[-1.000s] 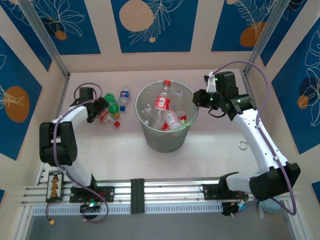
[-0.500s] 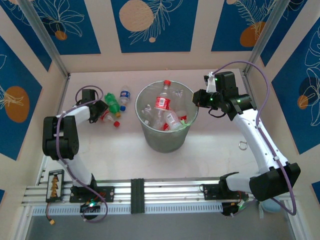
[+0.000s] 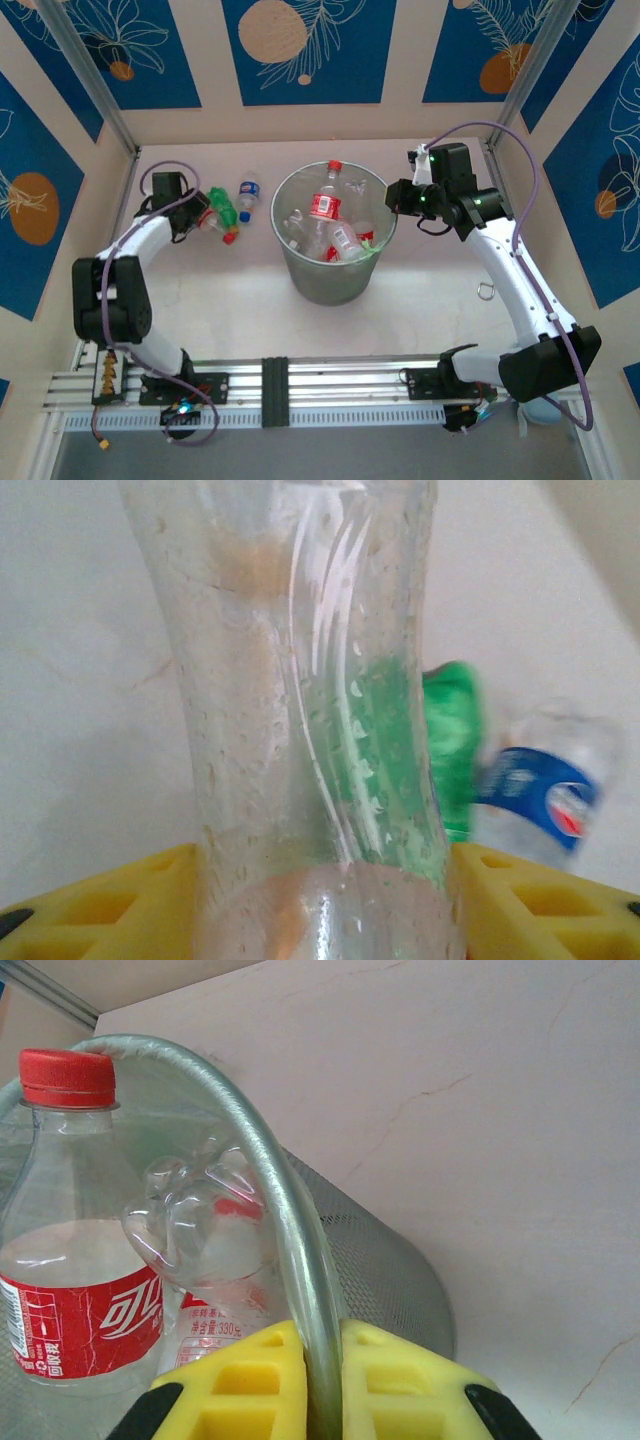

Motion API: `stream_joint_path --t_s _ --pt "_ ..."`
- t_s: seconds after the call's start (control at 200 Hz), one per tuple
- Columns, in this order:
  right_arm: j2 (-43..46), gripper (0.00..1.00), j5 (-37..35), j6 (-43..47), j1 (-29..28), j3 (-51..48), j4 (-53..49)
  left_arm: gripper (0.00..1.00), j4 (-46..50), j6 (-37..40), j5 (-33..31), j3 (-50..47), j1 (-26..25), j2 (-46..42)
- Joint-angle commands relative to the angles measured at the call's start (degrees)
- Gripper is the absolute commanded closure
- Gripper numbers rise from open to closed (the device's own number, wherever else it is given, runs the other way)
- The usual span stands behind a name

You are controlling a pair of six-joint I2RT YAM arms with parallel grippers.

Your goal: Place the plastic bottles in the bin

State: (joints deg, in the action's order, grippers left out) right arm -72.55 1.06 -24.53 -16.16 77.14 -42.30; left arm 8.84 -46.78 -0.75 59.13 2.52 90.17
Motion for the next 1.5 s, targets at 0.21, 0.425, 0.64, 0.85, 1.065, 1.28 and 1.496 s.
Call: stream_joint_path --t_s 0.21,0.425,0.64,0.85,1.065,1.28,1.496 --pt "0.14 0.89 -1.19 1.20 -0.76 1.78 -2.00 0.42 16.37 15.03 6.07 14.55 -3.08 -16.61" --pt "-0.48 0.89 -1.56 0.96 -1.78 2.00 -1.76 0.49 24.90 22.26 7.19 27.46 -11.35 -20.99" --pt "-0.35 0.89 -2.43 0.63 -2.78 2.31 -2.10 0.55 21.21 28.70 10.69 34.27 -23.89 -19.95" --pt "-0.04 0.89 -3.18 0.19 -3.74 2.49 -2.33 0.82 26.80 34.40 10.86 44.05 -31.52 -11.21" --pt "0.05 0.89 -3.52 0.02 -4.16 2.58 -2.31 0.95 30.38 37.86 6.15 47.30 -37.50 -4.95" --pt "0.07 0.89 -3.61 0.19 -4.28 2.75 -2.17 0.97 31.36 34.51 3.46 43.54 -39.07 -3.37" --pt "-0.44 0.89 -3.93 0.75 -4.14 2.81 -2.11 0.98 29.40 30.52 3.81 36.11 -39.68 -3.87"
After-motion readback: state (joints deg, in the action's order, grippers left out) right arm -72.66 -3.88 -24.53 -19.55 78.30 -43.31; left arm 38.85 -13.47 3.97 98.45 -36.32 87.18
